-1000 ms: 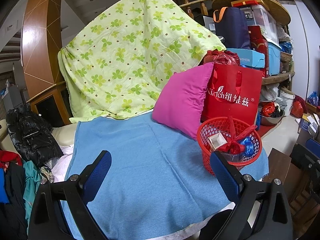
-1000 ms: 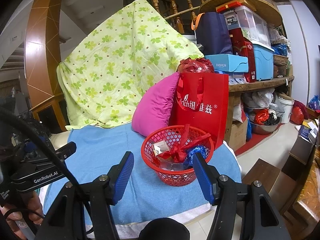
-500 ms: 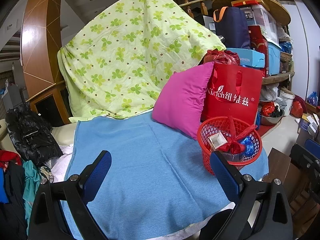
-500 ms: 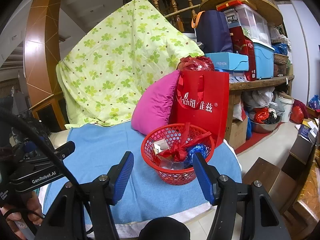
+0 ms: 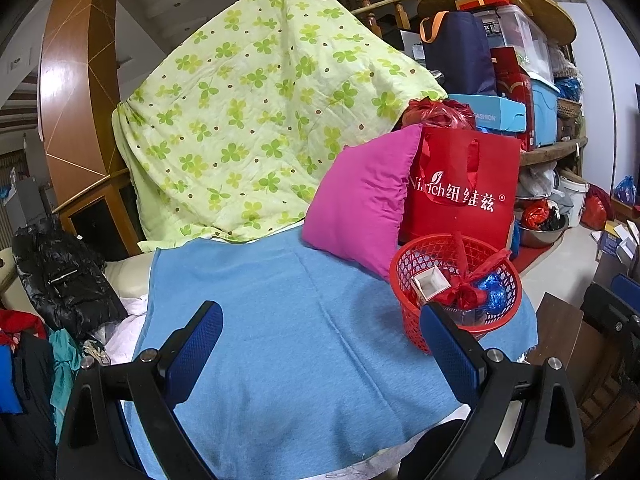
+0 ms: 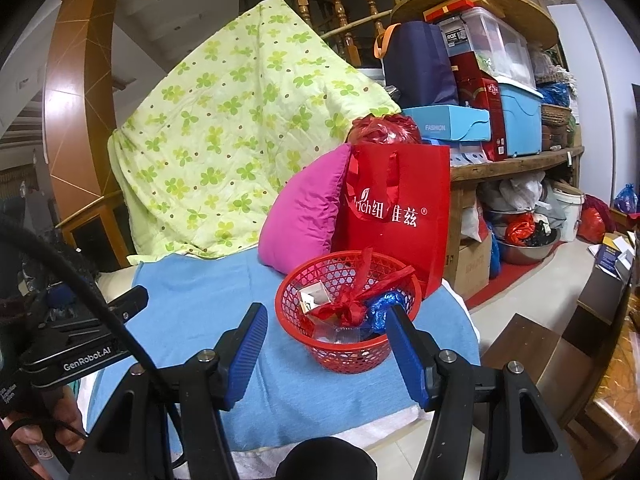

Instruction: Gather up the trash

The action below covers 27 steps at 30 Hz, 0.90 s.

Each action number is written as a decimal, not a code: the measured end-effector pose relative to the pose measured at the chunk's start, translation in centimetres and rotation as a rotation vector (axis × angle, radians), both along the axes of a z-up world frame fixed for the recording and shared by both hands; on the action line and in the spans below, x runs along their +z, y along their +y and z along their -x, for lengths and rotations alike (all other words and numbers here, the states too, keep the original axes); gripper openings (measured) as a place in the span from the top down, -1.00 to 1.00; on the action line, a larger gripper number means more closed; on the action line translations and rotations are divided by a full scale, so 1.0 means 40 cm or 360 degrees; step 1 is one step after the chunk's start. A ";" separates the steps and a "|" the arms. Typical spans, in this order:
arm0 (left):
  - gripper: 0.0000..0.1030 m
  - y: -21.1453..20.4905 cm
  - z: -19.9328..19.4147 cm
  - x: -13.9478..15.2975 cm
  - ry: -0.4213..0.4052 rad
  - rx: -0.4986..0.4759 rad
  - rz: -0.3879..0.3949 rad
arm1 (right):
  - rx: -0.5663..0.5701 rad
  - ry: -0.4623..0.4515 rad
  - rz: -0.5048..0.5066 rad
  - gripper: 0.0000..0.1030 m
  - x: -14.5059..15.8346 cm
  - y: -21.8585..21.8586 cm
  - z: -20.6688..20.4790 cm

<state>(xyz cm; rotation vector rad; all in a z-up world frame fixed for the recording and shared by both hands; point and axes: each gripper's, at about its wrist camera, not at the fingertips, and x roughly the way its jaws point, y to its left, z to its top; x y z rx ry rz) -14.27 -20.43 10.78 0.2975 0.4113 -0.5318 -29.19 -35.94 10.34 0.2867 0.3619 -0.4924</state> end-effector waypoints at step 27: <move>-0.92 -0.009 0.010 0.011 0.0002 -0.0022 0.0021 | -0.0019 0.0010 0.0049 -0.27 0.018 0.031 -0.003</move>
